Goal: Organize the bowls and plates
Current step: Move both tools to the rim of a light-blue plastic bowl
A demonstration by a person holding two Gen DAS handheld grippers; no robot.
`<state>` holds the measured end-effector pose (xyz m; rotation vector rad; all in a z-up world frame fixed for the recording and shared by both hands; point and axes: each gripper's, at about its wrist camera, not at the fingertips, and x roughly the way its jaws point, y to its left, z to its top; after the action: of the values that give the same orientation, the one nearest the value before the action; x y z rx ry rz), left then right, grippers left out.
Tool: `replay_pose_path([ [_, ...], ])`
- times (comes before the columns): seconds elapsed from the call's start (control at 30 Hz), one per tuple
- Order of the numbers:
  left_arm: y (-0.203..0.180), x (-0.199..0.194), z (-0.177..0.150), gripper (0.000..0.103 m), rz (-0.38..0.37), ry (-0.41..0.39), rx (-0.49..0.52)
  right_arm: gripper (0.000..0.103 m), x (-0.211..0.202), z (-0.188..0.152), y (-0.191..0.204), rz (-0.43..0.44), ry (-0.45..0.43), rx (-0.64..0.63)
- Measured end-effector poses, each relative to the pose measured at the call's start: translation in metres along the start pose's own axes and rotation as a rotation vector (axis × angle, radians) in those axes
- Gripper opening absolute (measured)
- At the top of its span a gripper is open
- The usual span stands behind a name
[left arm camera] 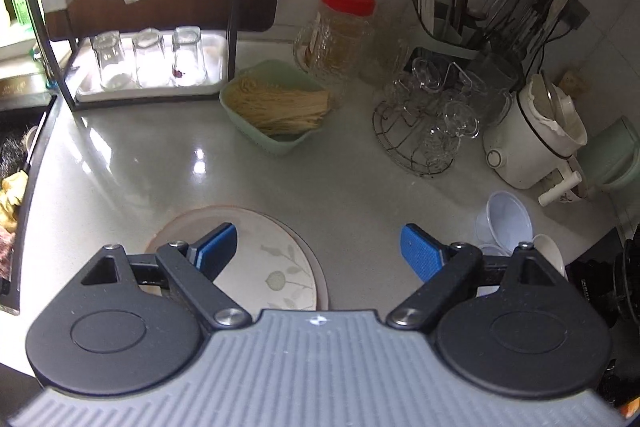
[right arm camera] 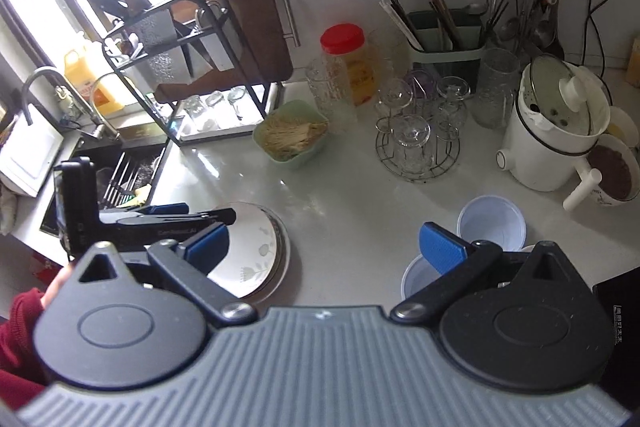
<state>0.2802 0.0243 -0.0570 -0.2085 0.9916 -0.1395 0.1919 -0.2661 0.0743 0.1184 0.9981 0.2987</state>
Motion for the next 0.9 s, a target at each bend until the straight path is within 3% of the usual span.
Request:
replay_pose_path([
  [0.43, -0.011, 0.015, 0.012, 0.091, 0.003, 0.0, 0.039, 0.103, 0.016, 0.006, -0.03, 0.025, -0.011, 0.084],
  [0.9, -0.021, 0.037, 0.014, 0.091, -0.032, 0.025, 0.022, 0.103, 0.03, 0.018, -0.043, -0.023, -0.005, 0.106],
])
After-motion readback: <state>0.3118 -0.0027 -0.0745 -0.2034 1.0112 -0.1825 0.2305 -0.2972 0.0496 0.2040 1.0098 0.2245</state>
